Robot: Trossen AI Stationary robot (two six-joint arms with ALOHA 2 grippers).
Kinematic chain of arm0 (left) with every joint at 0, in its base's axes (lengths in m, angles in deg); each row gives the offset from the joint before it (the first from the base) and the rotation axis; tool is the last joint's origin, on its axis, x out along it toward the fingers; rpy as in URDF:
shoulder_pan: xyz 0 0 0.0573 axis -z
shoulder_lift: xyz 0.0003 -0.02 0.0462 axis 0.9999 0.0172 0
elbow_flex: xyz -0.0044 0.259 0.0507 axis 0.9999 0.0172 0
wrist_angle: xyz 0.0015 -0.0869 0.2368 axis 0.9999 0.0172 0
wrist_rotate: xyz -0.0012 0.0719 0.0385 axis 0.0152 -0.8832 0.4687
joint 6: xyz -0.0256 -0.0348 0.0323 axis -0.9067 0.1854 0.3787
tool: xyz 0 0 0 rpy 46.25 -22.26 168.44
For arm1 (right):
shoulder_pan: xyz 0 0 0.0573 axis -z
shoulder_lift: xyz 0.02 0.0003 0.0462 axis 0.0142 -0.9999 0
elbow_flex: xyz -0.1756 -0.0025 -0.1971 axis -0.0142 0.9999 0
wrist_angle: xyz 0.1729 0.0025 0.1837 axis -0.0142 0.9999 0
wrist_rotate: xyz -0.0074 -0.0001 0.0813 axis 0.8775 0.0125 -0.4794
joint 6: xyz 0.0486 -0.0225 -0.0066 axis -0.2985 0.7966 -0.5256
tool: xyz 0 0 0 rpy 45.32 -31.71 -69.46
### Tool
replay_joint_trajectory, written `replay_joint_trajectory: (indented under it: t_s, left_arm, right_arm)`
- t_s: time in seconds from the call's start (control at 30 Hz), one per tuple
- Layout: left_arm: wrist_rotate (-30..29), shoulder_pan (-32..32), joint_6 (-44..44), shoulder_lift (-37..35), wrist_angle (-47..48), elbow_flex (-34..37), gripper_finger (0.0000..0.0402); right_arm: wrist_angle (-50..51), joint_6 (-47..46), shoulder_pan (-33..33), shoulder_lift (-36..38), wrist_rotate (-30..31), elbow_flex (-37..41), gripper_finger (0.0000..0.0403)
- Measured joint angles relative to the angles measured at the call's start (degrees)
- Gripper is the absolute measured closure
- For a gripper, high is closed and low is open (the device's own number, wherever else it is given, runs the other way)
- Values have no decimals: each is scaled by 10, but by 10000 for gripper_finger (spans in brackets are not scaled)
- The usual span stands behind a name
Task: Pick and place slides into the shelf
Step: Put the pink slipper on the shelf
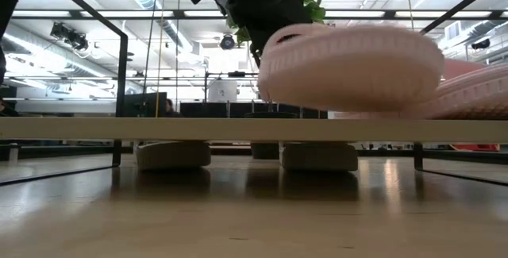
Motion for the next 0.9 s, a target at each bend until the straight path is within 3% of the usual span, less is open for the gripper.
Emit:
replay_joint_trajectory:
  t_s: [0.9]
  left_arm:
    - [-24,10,14,-1,0,0,258]
  right_arm:
    - [0,0,0,0,0,0,190]
